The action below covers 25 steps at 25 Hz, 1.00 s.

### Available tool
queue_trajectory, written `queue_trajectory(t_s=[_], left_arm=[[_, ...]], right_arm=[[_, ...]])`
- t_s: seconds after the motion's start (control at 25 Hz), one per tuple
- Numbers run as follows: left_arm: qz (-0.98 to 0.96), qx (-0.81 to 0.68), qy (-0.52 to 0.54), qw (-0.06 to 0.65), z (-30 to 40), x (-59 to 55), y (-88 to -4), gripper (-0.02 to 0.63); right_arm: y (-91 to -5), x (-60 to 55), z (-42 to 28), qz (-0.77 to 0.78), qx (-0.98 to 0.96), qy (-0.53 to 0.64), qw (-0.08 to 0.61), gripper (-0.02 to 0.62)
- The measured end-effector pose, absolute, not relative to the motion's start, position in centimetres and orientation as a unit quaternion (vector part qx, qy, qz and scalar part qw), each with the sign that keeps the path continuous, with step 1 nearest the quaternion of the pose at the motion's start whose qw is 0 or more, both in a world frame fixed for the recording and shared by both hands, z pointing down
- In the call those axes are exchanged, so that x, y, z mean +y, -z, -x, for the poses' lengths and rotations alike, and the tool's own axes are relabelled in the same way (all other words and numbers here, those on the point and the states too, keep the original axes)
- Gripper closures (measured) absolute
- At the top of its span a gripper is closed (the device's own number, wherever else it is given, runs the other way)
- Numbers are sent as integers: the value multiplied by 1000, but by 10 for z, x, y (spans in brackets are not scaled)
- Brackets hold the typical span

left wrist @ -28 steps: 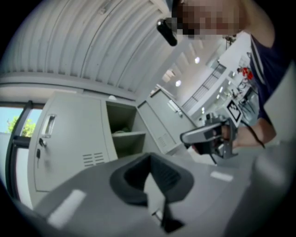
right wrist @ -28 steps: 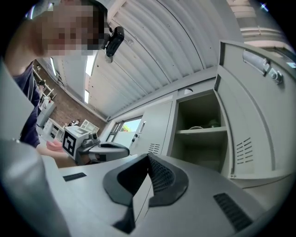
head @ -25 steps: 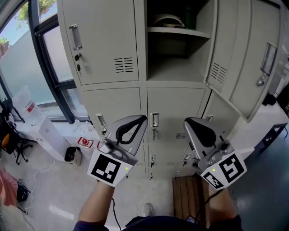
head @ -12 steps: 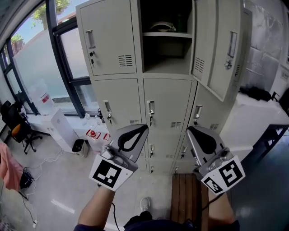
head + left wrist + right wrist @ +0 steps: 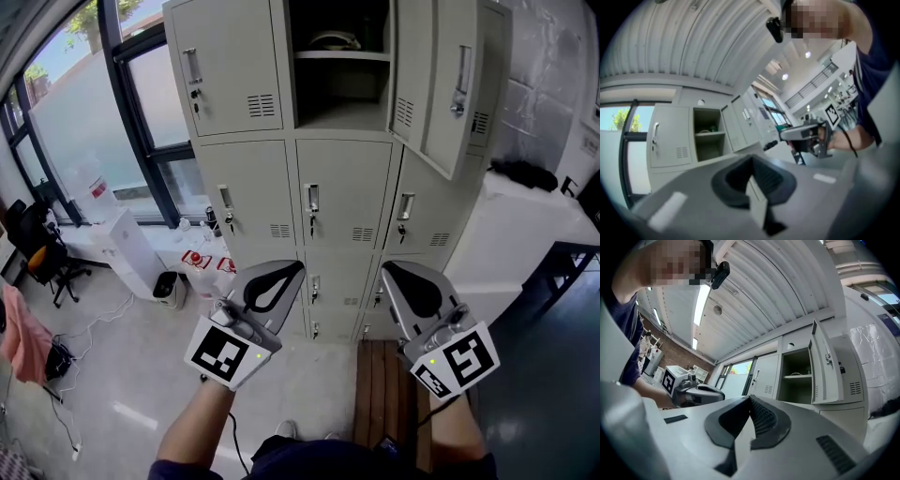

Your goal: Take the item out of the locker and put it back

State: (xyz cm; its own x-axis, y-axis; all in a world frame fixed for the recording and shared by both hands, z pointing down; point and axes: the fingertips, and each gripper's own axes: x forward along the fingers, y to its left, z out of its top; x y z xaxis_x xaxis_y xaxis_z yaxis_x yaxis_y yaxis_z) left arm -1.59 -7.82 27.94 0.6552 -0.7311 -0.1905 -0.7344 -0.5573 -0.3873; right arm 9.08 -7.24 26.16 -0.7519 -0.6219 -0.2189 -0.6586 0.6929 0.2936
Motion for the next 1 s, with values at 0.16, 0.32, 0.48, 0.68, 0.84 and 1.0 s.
queue_trajectory(t_s=[0.16, 0.32, 0.48, 0.68, 0.84, 1.0], left_arm=[[888, 413, -13, 200, 29, -81, -300, 603], [898, 409, -20, 161, 56, -89, -322, 603], [902, 409, -19, 140, 92, -102, -341, 603], [910, 399, -11, 110, 119, -119, -370, 603], [917, 389, -16, 85, 132, -125, -388, 603], [920, 387, 3, 63, 146, -130, -404, 603]], right_arm=[[-280, -78, -85, 361, 918, -158, 41, 591], [-297, -88, -68, 374, 917, -135, 32, 591], [-310, -98, -50, 390, 913, -116, 27, 591], [-327, -111, -30, 408, 909, -83, 27, 591], [-342, -118, -24, 428, 901, -71, 14, 591], [-357, -123, -23, 445, 894, -57, 4, 591]])
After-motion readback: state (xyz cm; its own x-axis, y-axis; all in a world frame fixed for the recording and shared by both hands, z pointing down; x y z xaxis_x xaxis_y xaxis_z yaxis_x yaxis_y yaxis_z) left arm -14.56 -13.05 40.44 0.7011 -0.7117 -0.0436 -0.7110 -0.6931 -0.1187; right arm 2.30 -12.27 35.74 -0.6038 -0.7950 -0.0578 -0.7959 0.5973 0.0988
